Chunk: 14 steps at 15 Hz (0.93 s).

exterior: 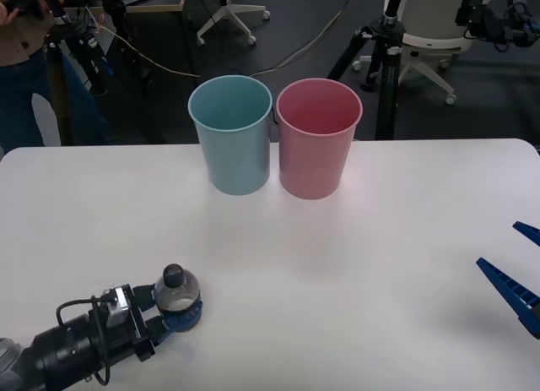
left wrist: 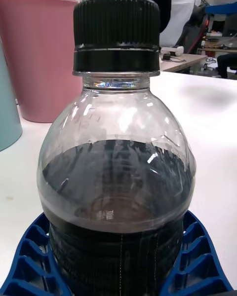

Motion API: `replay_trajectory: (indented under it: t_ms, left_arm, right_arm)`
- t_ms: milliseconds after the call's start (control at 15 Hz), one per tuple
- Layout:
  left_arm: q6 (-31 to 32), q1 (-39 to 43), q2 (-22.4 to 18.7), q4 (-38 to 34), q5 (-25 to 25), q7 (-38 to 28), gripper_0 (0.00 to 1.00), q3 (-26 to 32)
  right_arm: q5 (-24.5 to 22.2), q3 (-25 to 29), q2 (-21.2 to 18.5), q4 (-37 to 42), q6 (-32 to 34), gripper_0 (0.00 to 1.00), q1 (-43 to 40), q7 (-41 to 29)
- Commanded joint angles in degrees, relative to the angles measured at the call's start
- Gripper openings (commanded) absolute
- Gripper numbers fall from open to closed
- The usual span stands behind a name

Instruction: Grasp the object on the table and drop it into the matching bin: aluminum can to the light blue bin, PET bottle to the pink bin.

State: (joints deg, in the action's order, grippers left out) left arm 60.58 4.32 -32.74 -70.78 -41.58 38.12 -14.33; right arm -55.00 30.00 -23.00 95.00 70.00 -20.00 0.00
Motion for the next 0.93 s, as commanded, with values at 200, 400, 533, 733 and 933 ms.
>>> replay_trajectory:
  t_ms: [200,400,533,733,933]
  left_arm:
    - [-3.28,4.99,-1.72,-8.24,-0.96,-2.70,0.00,4.23]
    - [-7.23,8.95,-4.09,-15.62,-1.49,-10.44,0.00,5.72]
    - [-9.61,11.32,-4.97,-20.80,-3.24,-15.36,0.00,7.83]
    - [-14.79,15.10,-6.90,-30.91,-5.79,-23.89,0.00,10.47]
    - [-19.71,18.00,-8.66,-40.23,-8.25,-31.36,0.00,12.31]
  right_arm:
    - [0.00,0.00,0.00,0.00,0.00,1.00,0.00,0.00]
    - [0.00,0.00,0.00,0.00,0.00,1.00,0.00,0.00]
    - [0.00,0.00,0.00,0.00,0.00,1.00,0.00,0.00]
    - [0.00,0.00,0.00,0.00,0.00,1.00,0.00,0.00]
    - [0.00,0.00,0.00,0.00,0.00,1.00,0.00,0.00]
